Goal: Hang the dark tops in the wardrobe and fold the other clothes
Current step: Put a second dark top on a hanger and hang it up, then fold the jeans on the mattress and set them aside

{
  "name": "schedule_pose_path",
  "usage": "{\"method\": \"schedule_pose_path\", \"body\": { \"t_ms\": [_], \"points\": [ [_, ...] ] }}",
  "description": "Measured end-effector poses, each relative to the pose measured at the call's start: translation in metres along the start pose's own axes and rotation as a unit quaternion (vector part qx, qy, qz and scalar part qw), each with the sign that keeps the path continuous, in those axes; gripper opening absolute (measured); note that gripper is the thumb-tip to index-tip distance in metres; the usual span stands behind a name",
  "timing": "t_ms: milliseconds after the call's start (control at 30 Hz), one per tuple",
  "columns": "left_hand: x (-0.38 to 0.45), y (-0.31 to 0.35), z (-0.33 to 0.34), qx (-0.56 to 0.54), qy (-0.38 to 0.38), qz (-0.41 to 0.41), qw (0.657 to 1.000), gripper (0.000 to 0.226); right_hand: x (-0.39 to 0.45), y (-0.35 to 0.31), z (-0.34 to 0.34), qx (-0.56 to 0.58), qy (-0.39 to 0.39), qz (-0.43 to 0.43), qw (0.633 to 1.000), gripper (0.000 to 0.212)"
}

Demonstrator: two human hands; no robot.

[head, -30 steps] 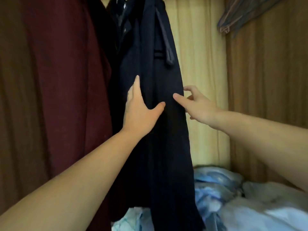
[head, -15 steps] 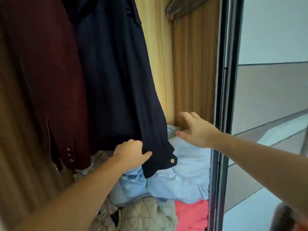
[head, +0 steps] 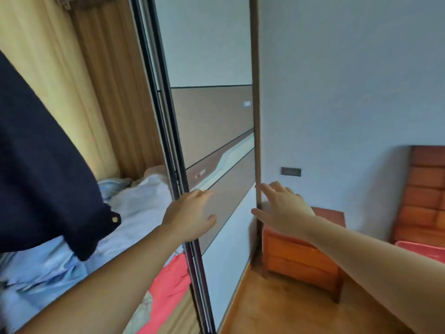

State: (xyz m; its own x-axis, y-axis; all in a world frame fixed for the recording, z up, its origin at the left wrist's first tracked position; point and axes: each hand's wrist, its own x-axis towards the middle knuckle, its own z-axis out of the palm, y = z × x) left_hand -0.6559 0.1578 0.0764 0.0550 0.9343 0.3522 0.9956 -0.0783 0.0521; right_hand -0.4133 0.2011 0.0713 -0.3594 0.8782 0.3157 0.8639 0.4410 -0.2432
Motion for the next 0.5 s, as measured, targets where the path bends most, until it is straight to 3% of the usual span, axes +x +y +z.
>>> {"method": "schedule_pose_path", "body": {
  "t_ms": [233,500],
  "points": [
    [-0.01,0.055,0.054,-0.113,-0.017,0.16,0.98,0.065,-0.127,0.014,-0.012,-0.051,0.047,0.206,0.976,0.064],
    [-0.104,0.146,0.093,-0.221,-0.098,0.321,0.916,0.061,-0.327,-0.036,-0.017,-0.083,0.059,0.427,0.899,0.068]
  ]
}}
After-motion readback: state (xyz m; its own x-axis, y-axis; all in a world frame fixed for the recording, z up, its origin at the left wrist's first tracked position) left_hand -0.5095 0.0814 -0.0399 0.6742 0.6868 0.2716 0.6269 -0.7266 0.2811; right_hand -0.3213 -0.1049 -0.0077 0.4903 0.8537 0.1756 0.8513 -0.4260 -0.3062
